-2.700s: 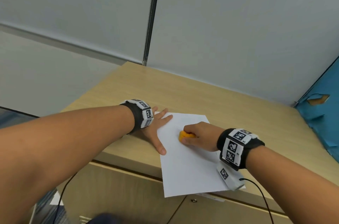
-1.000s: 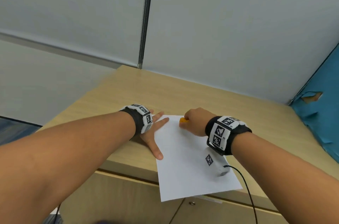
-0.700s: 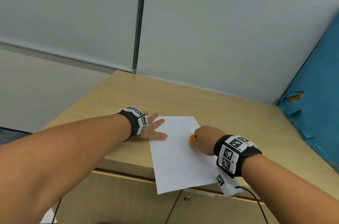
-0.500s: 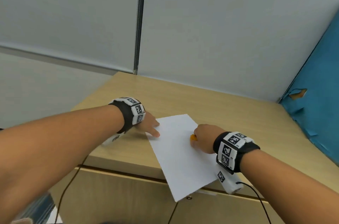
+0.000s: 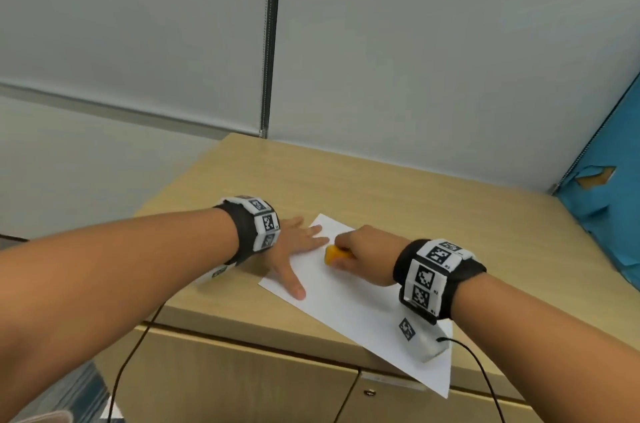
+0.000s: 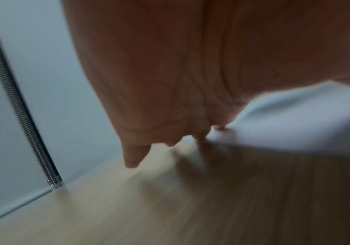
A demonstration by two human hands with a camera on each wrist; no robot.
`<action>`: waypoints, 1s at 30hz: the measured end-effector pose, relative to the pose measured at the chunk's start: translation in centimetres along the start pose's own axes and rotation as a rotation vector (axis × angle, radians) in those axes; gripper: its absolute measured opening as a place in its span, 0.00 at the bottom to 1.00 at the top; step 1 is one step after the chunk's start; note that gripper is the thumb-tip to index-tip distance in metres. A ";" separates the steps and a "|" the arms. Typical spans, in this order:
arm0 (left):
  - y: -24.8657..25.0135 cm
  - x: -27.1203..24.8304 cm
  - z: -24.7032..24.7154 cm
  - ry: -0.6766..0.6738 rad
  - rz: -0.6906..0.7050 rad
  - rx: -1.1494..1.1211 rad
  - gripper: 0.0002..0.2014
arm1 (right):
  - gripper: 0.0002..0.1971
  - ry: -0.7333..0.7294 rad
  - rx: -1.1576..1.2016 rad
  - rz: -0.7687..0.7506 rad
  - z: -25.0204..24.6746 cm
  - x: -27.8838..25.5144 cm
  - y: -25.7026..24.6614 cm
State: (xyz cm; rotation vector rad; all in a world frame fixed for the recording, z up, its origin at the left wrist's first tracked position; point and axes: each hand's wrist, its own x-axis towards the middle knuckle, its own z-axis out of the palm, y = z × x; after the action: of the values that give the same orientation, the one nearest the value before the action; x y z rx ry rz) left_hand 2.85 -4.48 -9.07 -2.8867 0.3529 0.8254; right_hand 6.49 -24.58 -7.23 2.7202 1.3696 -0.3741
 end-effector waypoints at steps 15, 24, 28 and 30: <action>-1.4 2.4 1.4 -0.019 -0.043 0.005 0.70 | 0.19 -0.014 0.028 -0.075 1.2 3.7 -2.1; -1.1 2.1 0.9 -0.053 -0.071 0.032 0.69 | 0.18 -0.034 -0.005 -0.010 0.3 5.4 -1.2; -1.4 2.3 1.1 -0.040 -0.066 0.008 0.72 | 0.18 -0.039 0.031 0.073 0.2 5.4 -0.4; -1.2 2.2 1.1 -0.031 -0.066 -0.012 0.73 | 0.18 0.012 0.006 0.197 -0.8 6.0 0.6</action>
State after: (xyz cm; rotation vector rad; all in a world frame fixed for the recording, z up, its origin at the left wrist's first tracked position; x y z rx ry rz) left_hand 4.36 -3.50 -11.12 -2.8753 0.2488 0.8634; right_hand 10.51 -20.12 -7.99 2.8333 1.0905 -0.3470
